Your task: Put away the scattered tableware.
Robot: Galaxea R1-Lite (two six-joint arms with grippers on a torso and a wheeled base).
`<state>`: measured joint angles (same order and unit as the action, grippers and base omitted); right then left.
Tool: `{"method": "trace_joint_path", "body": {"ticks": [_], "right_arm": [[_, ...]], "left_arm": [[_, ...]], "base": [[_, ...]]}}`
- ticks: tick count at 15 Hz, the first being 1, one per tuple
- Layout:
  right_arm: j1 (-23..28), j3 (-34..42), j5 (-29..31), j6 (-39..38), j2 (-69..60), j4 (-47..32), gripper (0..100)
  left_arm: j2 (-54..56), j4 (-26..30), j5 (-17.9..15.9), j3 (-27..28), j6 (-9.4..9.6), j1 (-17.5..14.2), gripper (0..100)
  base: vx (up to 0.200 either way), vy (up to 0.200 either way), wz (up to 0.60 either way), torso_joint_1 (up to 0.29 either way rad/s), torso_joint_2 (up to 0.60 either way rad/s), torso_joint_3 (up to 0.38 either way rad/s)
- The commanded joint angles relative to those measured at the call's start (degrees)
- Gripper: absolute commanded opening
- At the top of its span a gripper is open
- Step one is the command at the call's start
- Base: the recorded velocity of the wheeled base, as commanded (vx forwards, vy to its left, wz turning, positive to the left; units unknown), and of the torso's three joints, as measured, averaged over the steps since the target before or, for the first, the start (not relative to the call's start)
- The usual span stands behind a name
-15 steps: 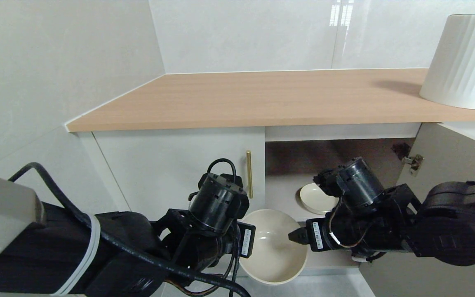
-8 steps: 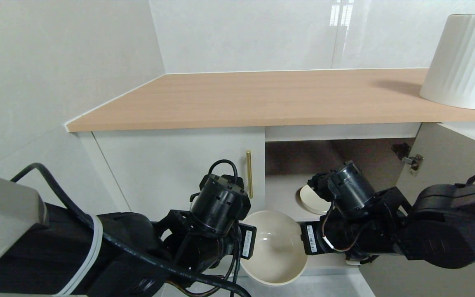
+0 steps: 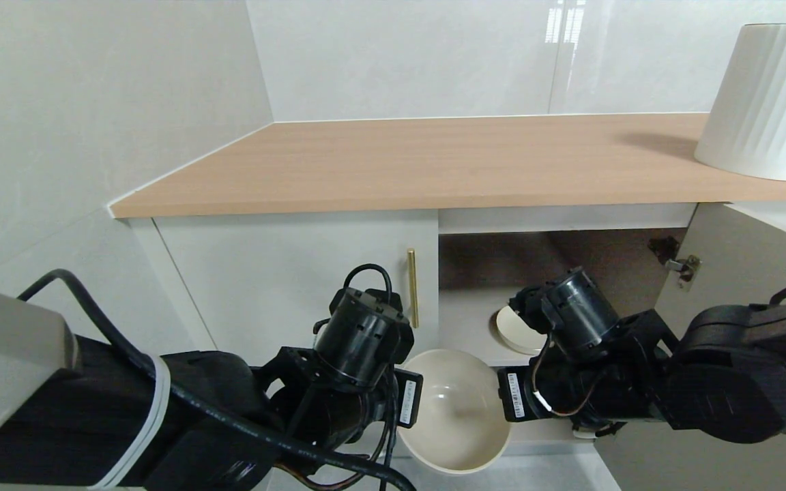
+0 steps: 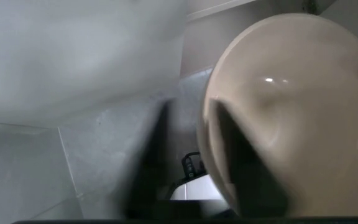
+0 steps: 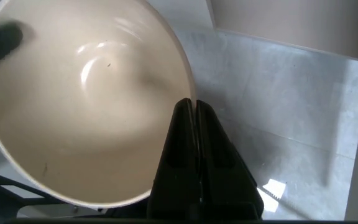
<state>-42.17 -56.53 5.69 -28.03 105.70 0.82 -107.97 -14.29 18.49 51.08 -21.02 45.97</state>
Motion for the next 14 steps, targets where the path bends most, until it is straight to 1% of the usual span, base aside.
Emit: {"method": "trace_joint_path", "body": {"ticks": [1,4,6,8,10,12,14], "right_arm": [[0.0,0.0,0.0,-0.1,0.1,0.1,0],[0.1,-0.1,0.3,-0.2,0.6,0.2,0],[2.6,-0.1,0.6,-1.5,0.9,0.2,0],[6.7,0.3,0.8,-3.5,2.3,1.7,0],[9.6,1.4,3.4,-4.8,4.0,5.9,0],[15.0,3.3,9.5,-4.9,6.7,16.0,0],[17.7,4.3,10.7,-4.8,7.7,22.6,0]], "left_arm": [[0.3,0.0,0.0,0.1,0.01,0.0,100],[0.4,0.0,0.1,0.1,-0.08,0.0,100],[0.5,-0.1,1.3,0.2,-0.25,-0.4,100],[0.6,-0.1,1.4,0.3,-0.25,-0.4,100],[0.7,-0.1,1.4,0.3,-0.25,-0.4,100],[1.5,-0.1,1.4,0.3,-0.25,-0.4,100],[1.9,-0.1,1.4,0.3,-0.34,-0.5,100]], "base": [[0.0,0.0,0.0,0.0,0.0,0.0],[0.0,0.0,0.0,0.0,0.0,0.0],[0.0,0.0,0.0,0.0,0.0,0.0],[0.0,0.0,0.0,0.0,0.0,0.0],[0.0,0.0,0.0,0.0,0.0,0.0],[0.0,0.0,0.0,0.0,0.0,0.0],[0.0,0.0,0.0,0.0,0.0,0.0]]}}
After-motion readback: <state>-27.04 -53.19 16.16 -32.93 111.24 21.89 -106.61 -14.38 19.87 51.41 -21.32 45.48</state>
